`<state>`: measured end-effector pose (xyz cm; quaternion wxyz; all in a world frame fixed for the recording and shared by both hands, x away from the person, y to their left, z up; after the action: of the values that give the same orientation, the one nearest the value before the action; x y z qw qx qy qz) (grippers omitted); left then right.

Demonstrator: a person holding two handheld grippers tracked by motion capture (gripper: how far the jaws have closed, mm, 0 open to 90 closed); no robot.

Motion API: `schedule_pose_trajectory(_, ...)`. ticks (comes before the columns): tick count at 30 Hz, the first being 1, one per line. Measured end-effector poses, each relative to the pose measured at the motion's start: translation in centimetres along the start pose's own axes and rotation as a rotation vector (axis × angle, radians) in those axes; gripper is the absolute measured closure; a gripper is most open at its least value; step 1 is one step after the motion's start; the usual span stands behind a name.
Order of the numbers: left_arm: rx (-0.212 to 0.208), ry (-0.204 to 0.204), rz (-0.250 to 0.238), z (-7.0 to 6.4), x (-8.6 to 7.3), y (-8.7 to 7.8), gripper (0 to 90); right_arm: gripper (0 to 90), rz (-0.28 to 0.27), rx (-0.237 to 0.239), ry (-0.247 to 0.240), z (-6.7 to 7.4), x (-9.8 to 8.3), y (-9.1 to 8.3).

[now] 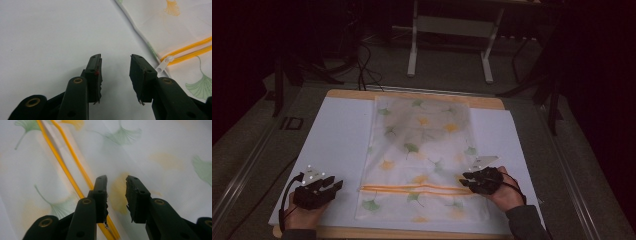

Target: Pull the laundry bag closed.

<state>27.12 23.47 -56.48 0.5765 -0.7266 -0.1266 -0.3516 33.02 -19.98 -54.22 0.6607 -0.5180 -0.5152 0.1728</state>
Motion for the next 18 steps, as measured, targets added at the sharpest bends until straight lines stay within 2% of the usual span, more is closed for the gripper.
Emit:
schedule_pose_trajectory(4,-0.019,-0.014,-0.011,0.2,0.2,-0.2,63.3,70.4,0.005,0.015,-0.044,0.9,1.6,0.5)
schedule_pose_trajectory(9,-0.001,-0.002,-0.01,0.5,0.1,-0.3,63.0,71.4,0.023,0.028,-0.089,1.6,3.3,1.7)
schedule_pose_trajectory(11,-0.001,-0.007,-0.011,0.6,0.0,-0.3,62.7,72.0,0.014,0.047,-0.099,2.1,4.1,2.0)
schedule_pose_trajectory(18,-0.005,-0.002,-0.008,0.7,0.0,-0.2,61.2,71.7,-0.002,0.054,-0.149,3.5,6.7,2.6)
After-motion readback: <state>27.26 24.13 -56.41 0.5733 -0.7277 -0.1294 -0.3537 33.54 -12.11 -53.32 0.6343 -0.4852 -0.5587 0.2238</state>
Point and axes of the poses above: each handheld gripper's, and its own axes: y roughly forward along the jaws, x roughly out of its top, z roughly to its left, the point moved 7 cm from there along y, roughly forward along the jaws, and after that the axes turned 6 degrees about z, right-handed, at the moved point
